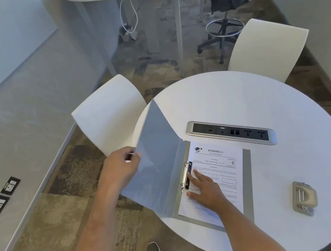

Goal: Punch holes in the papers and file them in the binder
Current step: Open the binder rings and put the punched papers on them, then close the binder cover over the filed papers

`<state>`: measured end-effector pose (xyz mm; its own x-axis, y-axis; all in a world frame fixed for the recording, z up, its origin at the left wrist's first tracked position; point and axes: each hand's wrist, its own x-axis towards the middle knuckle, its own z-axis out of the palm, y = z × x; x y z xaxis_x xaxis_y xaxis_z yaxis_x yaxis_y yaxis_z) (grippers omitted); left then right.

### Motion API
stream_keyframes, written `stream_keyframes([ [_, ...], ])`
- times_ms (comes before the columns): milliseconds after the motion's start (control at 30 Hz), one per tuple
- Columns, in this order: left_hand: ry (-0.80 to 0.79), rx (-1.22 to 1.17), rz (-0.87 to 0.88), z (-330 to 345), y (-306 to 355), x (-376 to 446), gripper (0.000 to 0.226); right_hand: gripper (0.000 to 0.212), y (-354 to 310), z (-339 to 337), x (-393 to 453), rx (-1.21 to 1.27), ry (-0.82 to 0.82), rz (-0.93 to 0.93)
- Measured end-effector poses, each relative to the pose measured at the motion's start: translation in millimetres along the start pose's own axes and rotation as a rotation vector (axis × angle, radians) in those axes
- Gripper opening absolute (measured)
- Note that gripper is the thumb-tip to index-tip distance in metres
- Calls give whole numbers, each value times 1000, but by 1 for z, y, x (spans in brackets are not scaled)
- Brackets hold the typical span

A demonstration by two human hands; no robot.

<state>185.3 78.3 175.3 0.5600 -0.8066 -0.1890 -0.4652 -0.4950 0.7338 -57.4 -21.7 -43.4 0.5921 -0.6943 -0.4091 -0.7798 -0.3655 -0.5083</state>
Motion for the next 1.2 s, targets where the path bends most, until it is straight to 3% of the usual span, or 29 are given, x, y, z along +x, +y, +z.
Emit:
stream_keyframes([
  [167,-531,-31,130,32,29,-13,42,78,-5,-43,-22,1019,89,144],
  [233,-707,70,181,58,32,-19,37,101,11,-60,-34,1312,98,174],
  [300,-708,263,254,91,22,-16,45,115,37,-73,-50,1601,151,174],
  [367,-658,435,338,122,6,-10,56,105,61,-86,-70,1803,236,159],
  [433,-650,575,413,146,-10,-6,68,85,70,-100,-87,1693,289,185],
  [533,-636,758,457,170,-33,-4,81,61,79,-97,-95,1194,339,352],
  [667,-586,795,406,192,-51,-9,90,80,91,-62,-98,589,410,444],
  [833,-515,774,343,207,-66,-16,95,82,84,-28,-100,-51,189,369],
  [967,-527,815,340,212,-70,-17,91,94,86,-10,-108,-170,51,277],
  [1200,-535,931,358,218,-69,-20,88,94,91,2,-112,-262,-13,277],
])
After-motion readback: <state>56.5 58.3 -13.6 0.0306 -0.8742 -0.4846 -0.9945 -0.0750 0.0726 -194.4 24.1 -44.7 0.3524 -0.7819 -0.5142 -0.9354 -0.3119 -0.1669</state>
